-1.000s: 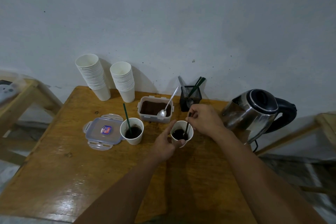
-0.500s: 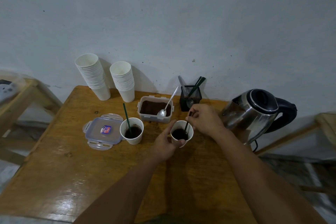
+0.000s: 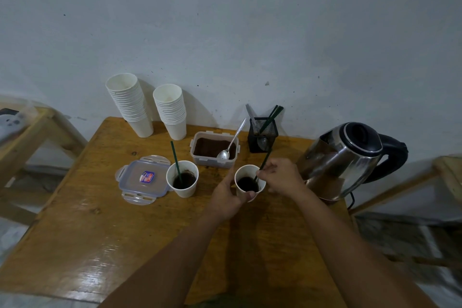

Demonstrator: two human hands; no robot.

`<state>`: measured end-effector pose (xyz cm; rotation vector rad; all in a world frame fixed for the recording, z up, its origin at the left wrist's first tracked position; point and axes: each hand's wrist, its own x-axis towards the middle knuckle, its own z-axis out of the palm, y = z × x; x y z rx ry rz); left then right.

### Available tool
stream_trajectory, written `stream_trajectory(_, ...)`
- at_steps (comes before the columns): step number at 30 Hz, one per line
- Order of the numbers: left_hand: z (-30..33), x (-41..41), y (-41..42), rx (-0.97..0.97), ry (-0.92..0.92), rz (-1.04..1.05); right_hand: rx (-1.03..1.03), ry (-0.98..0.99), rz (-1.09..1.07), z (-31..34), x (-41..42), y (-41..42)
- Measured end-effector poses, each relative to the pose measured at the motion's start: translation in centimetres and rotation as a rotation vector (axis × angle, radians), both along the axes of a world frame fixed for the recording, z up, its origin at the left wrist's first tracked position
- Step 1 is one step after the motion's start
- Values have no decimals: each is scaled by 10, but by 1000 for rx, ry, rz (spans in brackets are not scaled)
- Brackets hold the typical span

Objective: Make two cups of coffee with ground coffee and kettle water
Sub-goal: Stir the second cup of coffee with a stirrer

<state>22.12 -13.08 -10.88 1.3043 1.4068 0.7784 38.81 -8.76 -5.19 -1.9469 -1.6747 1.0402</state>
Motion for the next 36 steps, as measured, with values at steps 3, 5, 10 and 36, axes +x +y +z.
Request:
stream_trajectory(3, -3, 0, -1, -46, 71, 10, -131, 87, -49, -1, 0, -6)
stream_trajectory(5, -2, 0, -2, -53, 105, 7, -194, 155, -73, -1, 0, -9)
stream_trajectory(10, 5, -2, -5, -47, 83, 15, -213, 211, -100, -3, -4, -10)
stream_trajectory(36, 17, -36, -32, -7, 122, 34, -193, 161, -20, 6, -40, -28)
